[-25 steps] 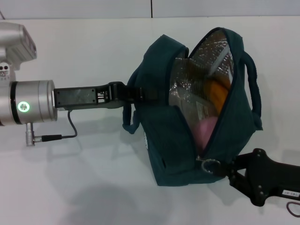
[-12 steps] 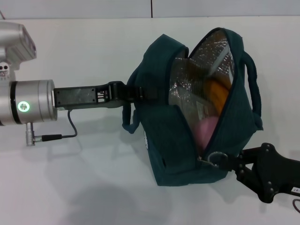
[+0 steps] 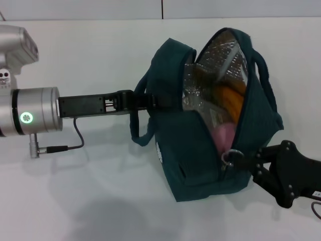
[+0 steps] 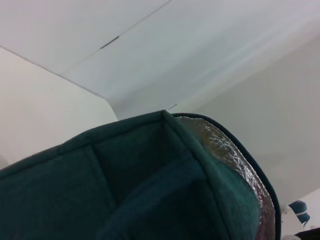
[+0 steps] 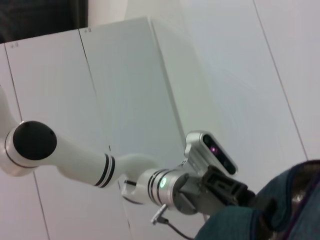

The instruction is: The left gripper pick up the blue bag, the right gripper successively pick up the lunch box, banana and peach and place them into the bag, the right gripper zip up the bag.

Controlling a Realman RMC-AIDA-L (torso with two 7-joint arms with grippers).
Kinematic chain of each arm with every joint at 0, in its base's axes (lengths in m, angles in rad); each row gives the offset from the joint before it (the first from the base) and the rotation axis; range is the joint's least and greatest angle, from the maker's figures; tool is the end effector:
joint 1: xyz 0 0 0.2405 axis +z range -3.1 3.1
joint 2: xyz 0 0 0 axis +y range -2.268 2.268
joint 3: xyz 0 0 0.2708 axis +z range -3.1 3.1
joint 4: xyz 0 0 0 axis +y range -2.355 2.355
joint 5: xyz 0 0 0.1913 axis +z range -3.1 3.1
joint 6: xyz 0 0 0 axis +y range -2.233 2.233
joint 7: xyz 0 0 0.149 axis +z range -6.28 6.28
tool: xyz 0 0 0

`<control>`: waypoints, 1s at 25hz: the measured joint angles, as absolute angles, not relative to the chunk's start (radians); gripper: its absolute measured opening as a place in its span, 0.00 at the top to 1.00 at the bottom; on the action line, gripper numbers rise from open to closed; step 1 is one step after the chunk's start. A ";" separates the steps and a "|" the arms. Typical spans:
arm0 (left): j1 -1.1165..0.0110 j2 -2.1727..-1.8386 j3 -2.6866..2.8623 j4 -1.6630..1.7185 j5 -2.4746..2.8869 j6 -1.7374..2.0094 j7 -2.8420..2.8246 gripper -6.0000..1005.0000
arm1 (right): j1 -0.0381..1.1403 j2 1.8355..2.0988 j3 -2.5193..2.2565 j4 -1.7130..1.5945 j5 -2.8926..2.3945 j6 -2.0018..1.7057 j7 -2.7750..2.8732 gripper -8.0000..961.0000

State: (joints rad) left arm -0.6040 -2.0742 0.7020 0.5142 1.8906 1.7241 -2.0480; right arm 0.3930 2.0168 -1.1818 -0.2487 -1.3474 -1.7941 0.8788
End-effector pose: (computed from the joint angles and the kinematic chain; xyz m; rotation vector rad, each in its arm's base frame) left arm -0.2183 0.3137 -0.0225 2.3881 1.4616 0.9703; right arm 0.2599 0.2362 -0.0334 -2.6823 0.3871 1.2834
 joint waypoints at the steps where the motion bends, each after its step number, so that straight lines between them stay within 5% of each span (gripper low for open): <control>1: -0.602 -2.075 0.701 0.514 1.888 1.724 -2.044 0.90 | 0.394 2.017 -1.182 -0.249 -1.345 -1.794 0.877 0.99; 3: -0.595 -2.075 0.700 0.516 1.874 1.725 -2.033 0.90 | 0.400 2.017 -1.182 -0.249 -1.341 -1.795 0.875 0.99; 14: -0.500 -2.074 0.699 0.522 1.668 1.825 -1.757 0.45 | 0.411 2.019 -1.184 -0.262 -1.247 -1.807 0.854 0.99; 25: -0.423 -2.067 0.703 0.513 1.620 1.899 -1.601 0.23 | 0.484 2.028 -1.184 -0.247 -1.107 -1.827 0.884 0.99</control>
State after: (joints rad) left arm -0.4231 -2.0669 0.7027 0.5132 1.6203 1.8989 -1.6013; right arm 0.4844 2.0284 -1.1842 -0.2471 -1.1072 -1.8272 0.8842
